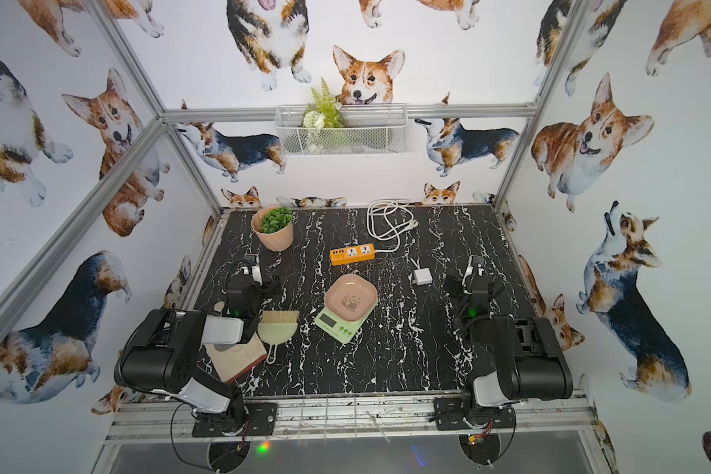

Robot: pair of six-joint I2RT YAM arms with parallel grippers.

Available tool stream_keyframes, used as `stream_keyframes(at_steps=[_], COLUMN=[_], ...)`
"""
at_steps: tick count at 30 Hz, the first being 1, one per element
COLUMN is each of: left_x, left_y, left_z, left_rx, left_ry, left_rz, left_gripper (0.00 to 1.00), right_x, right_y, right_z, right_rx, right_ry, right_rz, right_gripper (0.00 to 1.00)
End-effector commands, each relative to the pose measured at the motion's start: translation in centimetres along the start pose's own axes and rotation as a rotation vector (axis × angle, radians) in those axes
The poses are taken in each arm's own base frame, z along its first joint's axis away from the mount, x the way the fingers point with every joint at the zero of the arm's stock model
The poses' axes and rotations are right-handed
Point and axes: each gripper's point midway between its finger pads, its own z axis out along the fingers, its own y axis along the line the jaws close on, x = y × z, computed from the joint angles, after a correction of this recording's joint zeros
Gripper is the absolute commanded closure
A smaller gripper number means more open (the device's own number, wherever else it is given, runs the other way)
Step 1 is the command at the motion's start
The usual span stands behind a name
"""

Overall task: Charge the electronic scale
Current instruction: Pick up the charging cable from the center of the board.

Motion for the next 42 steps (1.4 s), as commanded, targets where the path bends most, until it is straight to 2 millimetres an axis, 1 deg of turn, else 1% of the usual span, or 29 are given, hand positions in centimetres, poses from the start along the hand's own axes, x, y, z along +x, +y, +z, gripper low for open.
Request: stream_keyframes(at_steps=[1, 25, 27, 29, 30, 32, 34, 36, 37, 38, 39, 40, 42], left_x=[-0.4, -0.5, -0.6, -1.4, -2.0, -3.4, -5.4, -7.8, -9.0, -10.0, -11.1, -12.1, -13.9], left_y=[0.0, 0.0, -0.2, -0.6, -0.5, 0.6, 1.0, 0.7, 0.4, 0.1, -0.8, -2.0, -4.5], left_z=[0.0, 0.0, -0.2, -0.7, -1.1, -1.7, -2.6, -3.7, -4.3, -4.7, -5.2, -5.6, -6.4], left_rx=[0.001, 0.001, 0.012, 0.041, 0.031, -0.022, -0.043, -0.048, -0.052, -0.057, -0.048, -0.034, -0.006], left_ry=[-0.015, -0.018, -0.022, -0.031, -0.032, -0.023, -0.046, -0.096, -0.115, -0.120, -0.114, -0.104, -0.096], left_rz=[0.005, 0.005, 0.015, 0.030, 0.033, 0.013, 0.006, -0.015, -0.032, -0.045, -0.050, -0.038, 0.001], left_gripper=[0.00, 0.00, 0.00, 0.00, 0.00, 0.00, 0.00, 0.00, 0.00, 0.00, 0.00, 0.00, 0.00], right_x=[-0.3, -0.3, -0.5, -1.2, -1.8, -3.2, -4.7, -6.1, -6.5, -7.6, -8.0, -8.0, -7.5], right_y=[0.3, 0.3, 0.2, -0.2, -0.2, -0.2, -0.6, -1.1, -1.4, -1.4, -1.4, -1.6, -2.3], right_z=[0.1, 0.0, 0.0, -0.3, -0.6, -1.3, -2.1, -2.9, -3.3, -4.1, -4.6, -5.2, -6.2], right_rx=[-0.009, -0.011, -0.005, 0.014, 0.013, 0.020, 0.045, 0.073, 0.084, 0.080, 0.080, 0.086, 0.099], right_ry=[-0.009, -0.008, -0.018, -0.020, -0.014, -0.003, 0.012, 0.016, 0.030, 0.021, 0.035, 0.057, 0.111], right_rz=[0.000, -0.003, 0.000, 0.011, 0.009, 0.007, 0.024, 0.059, 0.086, 0.115, 0.148, 0.192, 0.292], right_gripper=[0.00, 0.00, 0.00, 0.00, 0.00, 0.00, 0.00, 0.00, 0.00, 0.00, 0.00, 0.00, 0.00])
